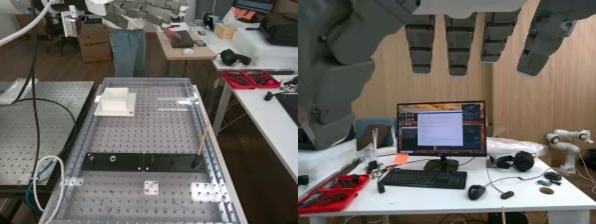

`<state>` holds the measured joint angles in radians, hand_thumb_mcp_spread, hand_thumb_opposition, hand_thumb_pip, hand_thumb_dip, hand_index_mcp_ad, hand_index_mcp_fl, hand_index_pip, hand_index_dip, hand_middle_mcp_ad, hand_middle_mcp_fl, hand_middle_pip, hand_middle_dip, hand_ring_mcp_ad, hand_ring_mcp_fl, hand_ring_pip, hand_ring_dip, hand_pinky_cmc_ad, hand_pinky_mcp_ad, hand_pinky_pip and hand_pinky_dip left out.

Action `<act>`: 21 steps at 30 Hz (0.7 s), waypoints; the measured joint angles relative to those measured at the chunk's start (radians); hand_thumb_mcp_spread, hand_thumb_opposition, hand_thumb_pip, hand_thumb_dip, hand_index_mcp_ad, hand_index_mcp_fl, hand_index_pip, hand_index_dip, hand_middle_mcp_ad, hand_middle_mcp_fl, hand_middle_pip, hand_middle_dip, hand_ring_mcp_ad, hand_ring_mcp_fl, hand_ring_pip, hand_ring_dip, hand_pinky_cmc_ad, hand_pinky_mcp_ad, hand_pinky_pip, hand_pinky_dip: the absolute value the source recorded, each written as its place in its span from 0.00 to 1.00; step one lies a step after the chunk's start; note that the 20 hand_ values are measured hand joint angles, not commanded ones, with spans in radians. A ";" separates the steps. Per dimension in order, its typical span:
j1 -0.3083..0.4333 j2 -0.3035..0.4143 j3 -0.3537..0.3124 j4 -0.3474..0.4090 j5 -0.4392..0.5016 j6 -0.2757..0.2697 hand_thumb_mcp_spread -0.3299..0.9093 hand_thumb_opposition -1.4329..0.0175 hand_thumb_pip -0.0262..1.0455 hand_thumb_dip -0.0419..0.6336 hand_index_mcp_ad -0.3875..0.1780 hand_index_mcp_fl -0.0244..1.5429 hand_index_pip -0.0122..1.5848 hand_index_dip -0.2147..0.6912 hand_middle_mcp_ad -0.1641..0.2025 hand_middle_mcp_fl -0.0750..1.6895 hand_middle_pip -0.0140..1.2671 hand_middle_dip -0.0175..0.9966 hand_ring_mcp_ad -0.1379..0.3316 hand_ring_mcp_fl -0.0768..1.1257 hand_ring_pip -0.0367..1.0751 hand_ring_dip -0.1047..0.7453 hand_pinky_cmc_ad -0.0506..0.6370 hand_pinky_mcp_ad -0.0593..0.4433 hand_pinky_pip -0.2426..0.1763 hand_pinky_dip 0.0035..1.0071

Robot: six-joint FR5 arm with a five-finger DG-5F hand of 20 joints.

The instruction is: Grab the bearing and place it in the white container

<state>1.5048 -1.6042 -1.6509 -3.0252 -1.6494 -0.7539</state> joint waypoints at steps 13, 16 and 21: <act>-0.054 -0.019 0.030 -0.010 -0.074 0.025 0.47 0.52 0.46 0.23 0.46 0.15 0.07 0.30 0.60 0.11 0.11 0.22 0.56 0.06 0.12 0.22 0.60 0.70 0.43 0.26; -0.066 -0.023 0.031 -0.004 -0.088 0.032 0.47 0.52 0.46 0.23 0.46 0.15 0.07 0.30 0.61 0.11 0.11 0.22 0.56 0.06 0.12 0.22 0.60 0.70 0.43 0.26; -0.079 -0.025 0.031 -0.009 -0.094 0.042 0.47 0.52 0.46 0.23 0.46 0.13 0.07 0.30 0.60 0.12 0.11 0.22 0.56 0.06 0.12 0.22 0.60 0.70 0.43 0.26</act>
<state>1.4255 -1.6290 -1.6196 -3.0344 -1.7431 -0.7117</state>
